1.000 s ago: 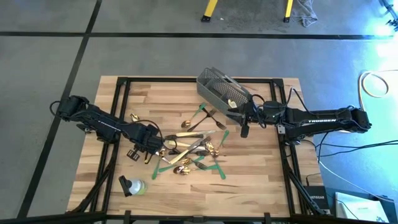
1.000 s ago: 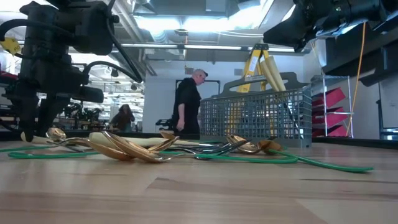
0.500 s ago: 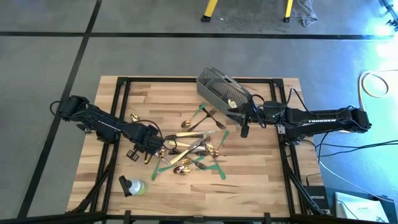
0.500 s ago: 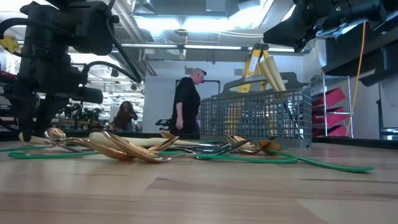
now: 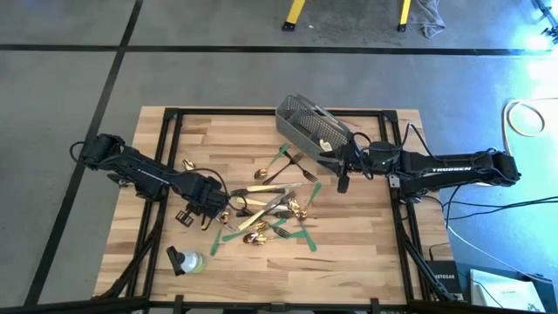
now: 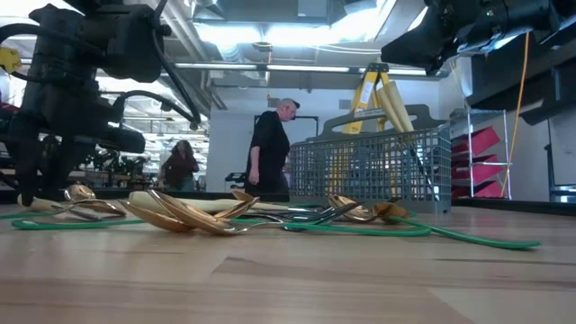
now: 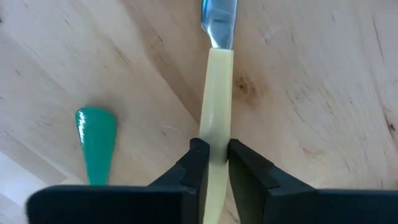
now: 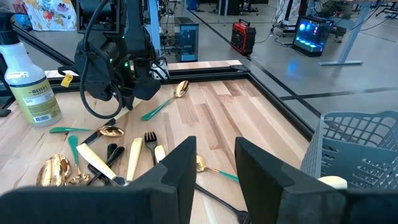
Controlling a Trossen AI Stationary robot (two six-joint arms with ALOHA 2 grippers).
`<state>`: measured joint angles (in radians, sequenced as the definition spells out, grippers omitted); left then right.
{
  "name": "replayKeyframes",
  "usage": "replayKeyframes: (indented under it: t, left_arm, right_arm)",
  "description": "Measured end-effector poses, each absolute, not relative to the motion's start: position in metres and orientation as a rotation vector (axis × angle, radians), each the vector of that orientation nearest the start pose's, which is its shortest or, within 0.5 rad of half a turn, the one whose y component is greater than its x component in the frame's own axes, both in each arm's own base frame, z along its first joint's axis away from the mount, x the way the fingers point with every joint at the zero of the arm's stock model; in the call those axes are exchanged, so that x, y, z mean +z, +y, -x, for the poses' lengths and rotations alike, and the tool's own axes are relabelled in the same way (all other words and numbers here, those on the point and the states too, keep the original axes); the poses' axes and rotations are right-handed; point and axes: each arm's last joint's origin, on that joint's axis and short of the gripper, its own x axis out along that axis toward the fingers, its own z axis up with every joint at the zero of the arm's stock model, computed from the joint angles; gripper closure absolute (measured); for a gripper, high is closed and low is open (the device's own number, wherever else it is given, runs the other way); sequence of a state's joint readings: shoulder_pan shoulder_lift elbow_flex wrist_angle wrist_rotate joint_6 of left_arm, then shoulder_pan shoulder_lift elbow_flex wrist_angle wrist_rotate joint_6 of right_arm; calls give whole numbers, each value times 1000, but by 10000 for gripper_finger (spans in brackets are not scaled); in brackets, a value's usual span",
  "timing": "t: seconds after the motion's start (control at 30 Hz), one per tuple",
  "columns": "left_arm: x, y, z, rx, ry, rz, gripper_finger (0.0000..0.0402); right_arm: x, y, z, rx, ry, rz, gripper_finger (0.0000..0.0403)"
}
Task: Sort silverware
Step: Put the yellow knife into the gray organizer
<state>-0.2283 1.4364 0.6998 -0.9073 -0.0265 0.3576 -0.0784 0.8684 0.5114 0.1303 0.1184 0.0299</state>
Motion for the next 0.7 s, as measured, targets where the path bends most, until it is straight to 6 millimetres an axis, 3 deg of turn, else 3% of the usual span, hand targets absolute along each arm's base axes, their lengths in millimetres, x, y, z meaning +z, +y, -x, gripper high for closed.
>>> replayKeyframes:
  t: [0.17, 0.3, 0.7]
  left_arm:
    - [148, -44, -195, -438, 1596, -489, 295]
    - [148, -44, -195, -437, 1596, -490, 275]
    - [148, -45, -194, -467, 1595, -479, 306]
  right_arm:
    - [254, -19, -193, -199, 224, -25, 309]
    - [254, -19, -193, -199, 224, -25, 309]
    - [254, -19, -193, -200, 224, -25, 309]
